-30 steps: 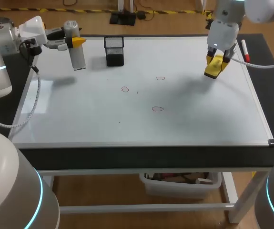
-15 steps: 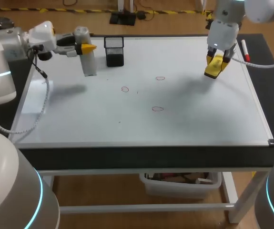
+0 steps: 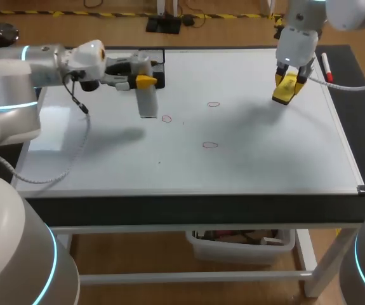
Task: Pick up the inspection probe, press it on each red-marked spot on the whiteboard one by one, put down the probe, pick up the eraser, and wipe off all the red marks.
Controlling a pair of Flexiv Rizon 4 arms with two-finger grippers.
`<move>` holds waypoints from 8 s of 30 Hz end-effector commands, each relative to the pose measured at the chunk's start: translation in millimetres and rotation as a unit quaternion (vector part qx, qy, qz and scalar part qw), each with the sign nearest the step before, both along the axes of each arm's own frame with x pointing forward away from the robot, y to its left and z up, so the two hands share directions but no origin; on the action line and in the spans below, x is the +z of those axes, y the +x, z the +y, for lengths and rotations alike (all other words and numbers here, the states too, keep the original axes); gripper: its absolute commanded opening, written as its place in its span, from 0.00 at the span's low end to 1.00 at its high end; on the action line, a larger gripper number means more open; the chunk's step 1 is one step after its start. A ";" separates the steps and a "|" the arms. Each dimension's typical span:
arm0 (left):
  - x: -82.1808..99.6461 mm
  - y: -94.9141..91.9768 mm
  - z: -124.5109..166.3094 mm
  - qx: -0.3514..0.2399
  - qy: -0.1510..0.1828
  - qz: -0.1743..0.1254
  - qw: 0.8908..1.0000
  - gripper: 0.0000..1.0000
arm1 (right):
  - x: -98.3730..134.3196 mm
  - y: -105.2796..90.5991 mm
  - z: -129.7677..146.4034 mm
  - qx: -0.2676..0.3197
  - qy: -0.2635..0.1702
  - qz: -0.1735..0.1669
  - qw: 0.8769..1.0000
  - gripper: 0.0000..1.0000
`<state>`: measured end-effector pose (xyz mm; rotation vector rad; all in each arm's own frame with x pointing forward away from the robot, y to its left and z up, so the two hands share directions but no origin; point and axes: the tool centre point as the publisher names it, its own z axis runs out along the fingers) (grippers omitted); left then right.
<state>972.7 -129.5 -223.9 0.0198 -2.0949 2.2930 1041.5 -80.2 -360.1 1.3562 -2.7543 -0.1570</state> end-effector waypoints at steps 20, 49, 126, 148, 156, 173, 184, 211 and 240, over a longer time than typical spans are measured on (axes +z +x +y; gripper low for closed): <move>-45.3 40.0 -42.2 -0.041 -0.007 0.000 0.999 0.00 | 0.9 0.1 -0.8 0.001 -0.001 0.000 1.000 0.00; -55.9 42.1 -45.3 -0.056 -0.003 -0.005 0.998 0.00 | 0.9 0.1 -0.8 0.001 -0.001 0.000 1.000 0.00; -20.4 57.3 162.9 0.176 0.005 -0.026 0.984 0.00 | 4.8 -1.1 24.3 0.031 -0.034 0.005 0.999 0.00; -20.4 57.3 162.9 0.176 0.005 -0.026 0.984 0.00 | 4.9 -16.5 210.2 0.264 -0.030 -0.008 0.964 0.00; -20.4 57.3 162.9 0.176 0.005 -0.026 0.984 0.00 | -4.2 -27.8 276.7 0.344 -0.039 -0.025 0.938 0.00; -20.4 57.3 162.9 0.176 0.005 -0.026 0.984 0.00 | -32.4 -26.7 351.4 0.385 -0.014 -0.041 0.922 0.00; -20.4 57.3 162.9 0.176 0.005 -0.026 0.984 0.00 | -41.3 -33.2 373.5 0.376 0.003 -0.038 0.926 0.00; -20.4 57.3 162.9 0.176 0.005 -0.026 0.984 0.00 | -62.8 -34.5 360.3 0.356 0.000 -0.020 0.934 0.00; -20.4 57.3 162.9 0.176 0.005 -0.026 0.984 0.00 | -58.9 -26.4 299.3 0.298 -0.014 -0.015 0.954 0.00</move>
